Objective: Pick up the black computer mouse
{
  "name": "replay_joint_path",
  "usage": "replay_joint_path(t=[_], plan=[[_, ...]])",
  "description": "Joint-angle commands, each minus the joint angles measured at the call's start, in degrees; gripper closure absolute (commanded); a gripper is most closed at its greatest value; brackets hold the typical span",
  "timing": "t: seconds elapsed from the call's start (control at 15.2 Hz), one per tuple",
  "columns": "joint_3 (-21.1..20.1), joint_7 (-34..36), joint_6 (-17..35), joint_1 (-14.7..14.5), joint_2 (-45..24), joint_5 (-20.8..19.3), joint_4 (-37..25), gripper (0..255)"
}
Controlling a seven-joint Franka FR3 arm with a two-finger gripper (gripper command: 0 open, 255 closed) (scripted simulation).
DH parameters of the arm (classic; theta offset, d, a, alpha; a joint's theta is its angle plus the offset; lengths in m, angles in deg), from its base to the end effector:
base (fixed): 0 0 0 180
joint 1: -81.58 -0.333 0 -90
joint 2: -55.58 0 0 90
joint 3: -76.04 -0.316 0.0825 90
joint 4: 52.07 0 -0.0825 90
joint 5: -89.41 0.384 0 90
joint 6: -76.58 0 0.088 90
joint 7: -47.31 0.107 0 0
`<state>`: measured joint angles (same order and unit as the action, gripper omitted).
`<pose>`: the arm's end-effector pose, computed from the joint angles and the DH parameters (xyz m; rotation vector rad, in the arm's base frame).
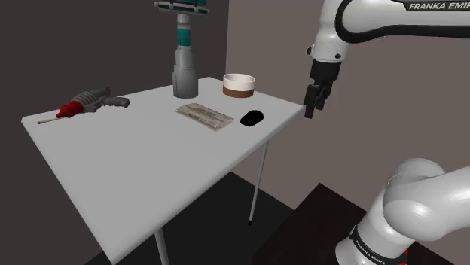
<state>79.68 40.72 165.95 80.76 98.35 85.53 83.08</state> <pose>0.3148 -0.0280 0.5754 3.1170 0.1324 -0.0860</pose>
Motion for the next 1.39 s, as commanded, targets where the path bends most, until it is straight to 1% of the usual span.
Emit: replay_joint_path(t=[0.0,0.33,0.59,0.92,1.19,1.32], plan=[[0.0,0.0,0.0,0.0,0.0,0.0,0.0,0],[-8.3,22.3,6.0,3.9,-7.8,4.0,-2.7,0],[-13.8,39.9,10.0,7.4,-16.0,4.8,-7.4,0],[-18.7,61.5,13.0,11.7,-27.4,2.7,-15.8,0],[-20.4,77.7,13.5,14.0,-36.3,-0.5,-23.5,0],[-20.3,77.9,15.0,13.9,-36.4,-0.6,-22.1,0]])
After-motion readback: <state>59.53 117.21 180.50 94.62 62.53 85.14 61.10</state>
